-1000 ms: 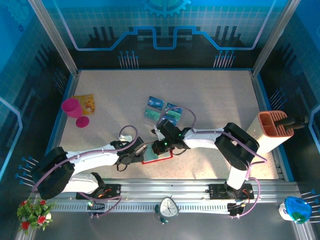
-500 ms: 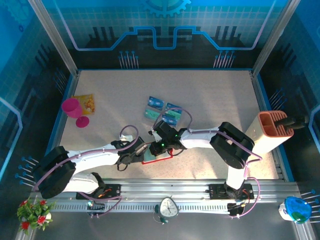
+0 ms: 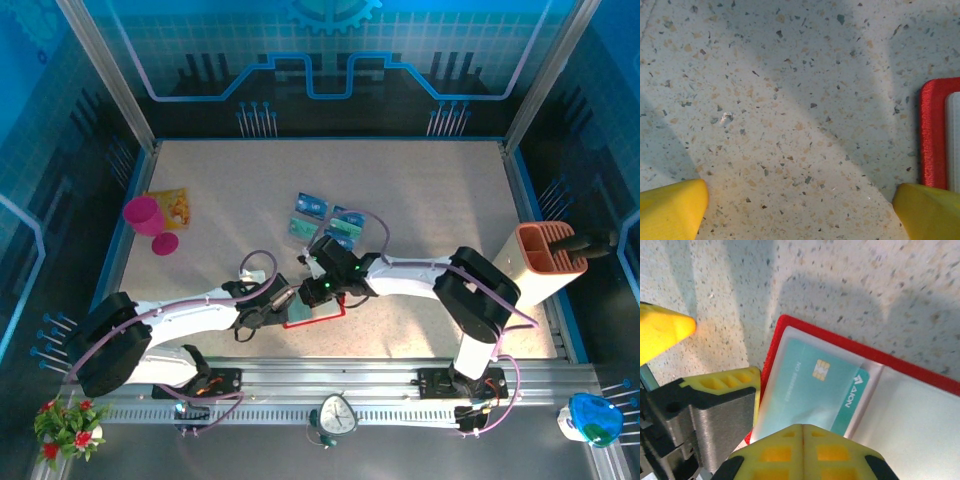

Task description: Put the credit cards into the card holder

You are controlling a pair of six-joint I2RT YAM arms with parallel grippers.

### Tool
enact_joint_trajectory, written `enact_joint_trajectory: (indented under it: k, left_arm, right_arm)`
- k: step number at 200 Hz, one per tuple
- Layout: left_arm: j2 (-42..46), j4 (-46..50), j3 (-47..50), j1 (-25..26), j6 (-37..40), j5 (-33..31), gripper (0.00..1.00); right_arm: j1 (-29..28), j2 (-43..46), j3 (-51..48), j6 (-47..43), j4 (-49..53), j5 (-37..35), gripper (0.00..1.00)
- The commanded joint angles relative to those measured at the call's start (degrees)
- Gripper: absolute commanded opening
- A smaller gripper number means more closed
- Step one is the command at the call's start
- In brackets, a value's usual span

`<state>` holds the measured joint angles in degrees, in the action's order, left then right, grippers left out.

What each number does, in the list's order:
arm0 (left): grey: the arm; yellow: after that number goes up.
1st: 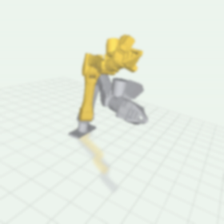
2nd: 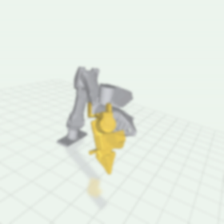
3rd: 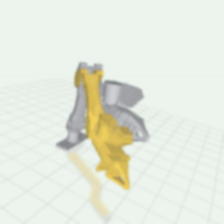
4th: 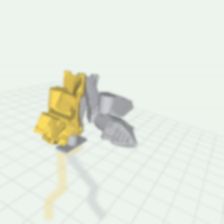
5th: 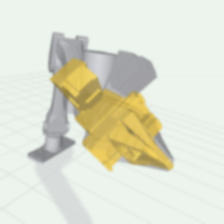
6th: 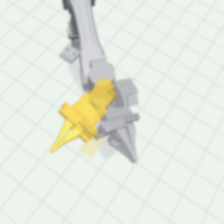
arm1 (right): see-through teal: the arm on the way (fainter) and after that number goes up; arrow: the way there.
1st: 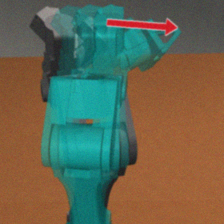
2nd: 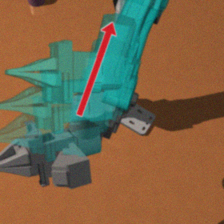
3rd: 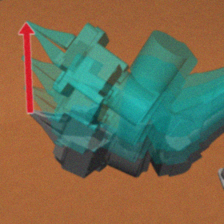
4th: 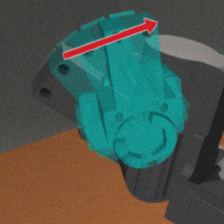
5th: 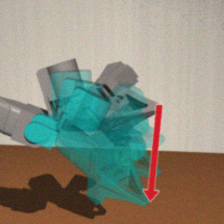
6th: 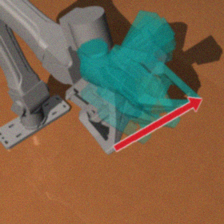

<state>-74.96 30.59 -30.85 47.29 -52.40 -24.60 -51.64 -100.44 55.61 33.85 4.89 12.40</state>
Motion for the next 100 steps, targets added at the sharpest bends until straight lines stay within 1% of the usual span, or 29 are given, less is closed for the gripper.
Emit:
enact_joint_trajectory:
  k: [1, 100]
  left_arm:
    - [-1.62, -3.25, 1.17, -0.43, 0.71, 1.24, 0.99]
    - [-1.68, -3.56, 1.23, -0.44, 0.87, 1.28, 0.99]
  right_arm:
    - [1.18, 0.94, -0.54, -1.54, 2.76, -1.4, 0.0]
    - [0.86, -4.7, 0.22, -1.76, 1.97, -1.37, 0.0]
